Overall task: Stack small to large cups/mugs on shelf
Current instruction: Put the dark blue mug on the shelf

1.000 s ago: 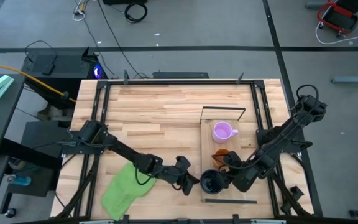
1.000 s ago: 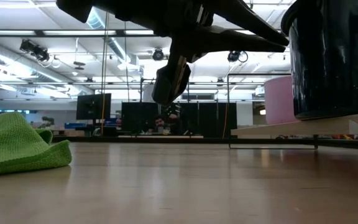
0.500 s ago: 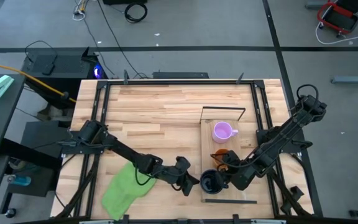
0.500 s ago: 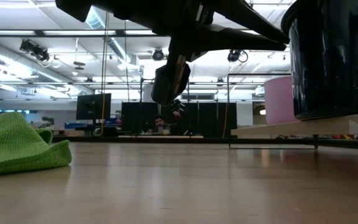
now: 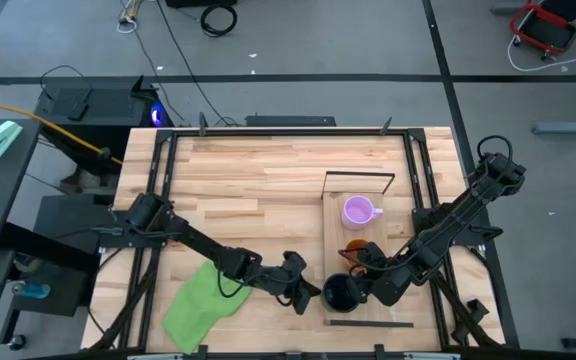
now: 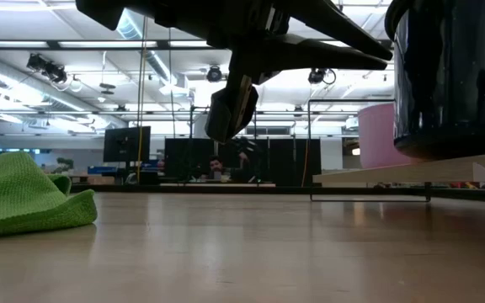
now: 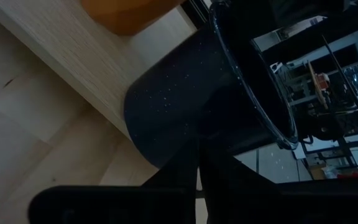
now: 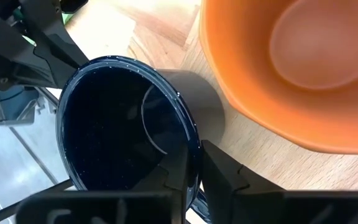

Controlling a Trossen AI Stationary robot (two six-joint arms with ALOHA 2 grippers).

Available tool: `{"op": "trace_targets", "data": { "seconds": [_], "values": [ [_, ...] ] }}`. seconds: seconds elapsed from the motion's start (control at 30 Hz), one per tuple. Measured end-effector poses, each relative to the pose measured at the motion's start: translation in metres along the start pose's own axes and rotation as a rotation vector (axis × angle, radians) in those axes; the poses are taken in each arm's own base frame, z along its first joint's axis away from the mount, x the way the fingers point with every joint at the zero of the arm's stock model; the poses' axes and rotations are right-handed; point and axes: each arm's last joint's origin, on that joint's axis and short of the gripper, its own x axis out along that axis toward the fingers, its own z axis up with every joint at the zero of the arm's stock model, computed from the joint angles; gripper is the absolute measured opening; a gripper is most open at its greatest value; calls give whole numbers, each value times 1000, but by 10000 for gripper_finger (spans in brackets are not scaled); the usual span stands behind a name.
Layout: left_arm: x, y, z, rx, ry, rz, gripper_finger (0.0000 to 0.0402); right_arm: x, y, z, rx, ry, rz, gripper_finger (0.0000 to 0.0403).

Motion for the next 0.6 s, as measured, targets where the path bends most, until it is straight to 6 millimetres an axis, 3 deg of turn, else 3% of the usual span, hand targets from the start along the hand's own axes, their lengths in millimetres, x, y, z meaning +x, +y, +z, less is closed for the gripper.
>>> {"op": "trace_targets", "data": {
  "seconds": [0.33, 0.6],
  "values": [
    [0, 0, 0, 0, 0, 0, 15, -1, 0, 0, -33, 5, 1, 39],
    [0, 0, 0, 0, 0, 0, 24, -13, -3, 4, -58, 8, 2, 39]
  ]
}}
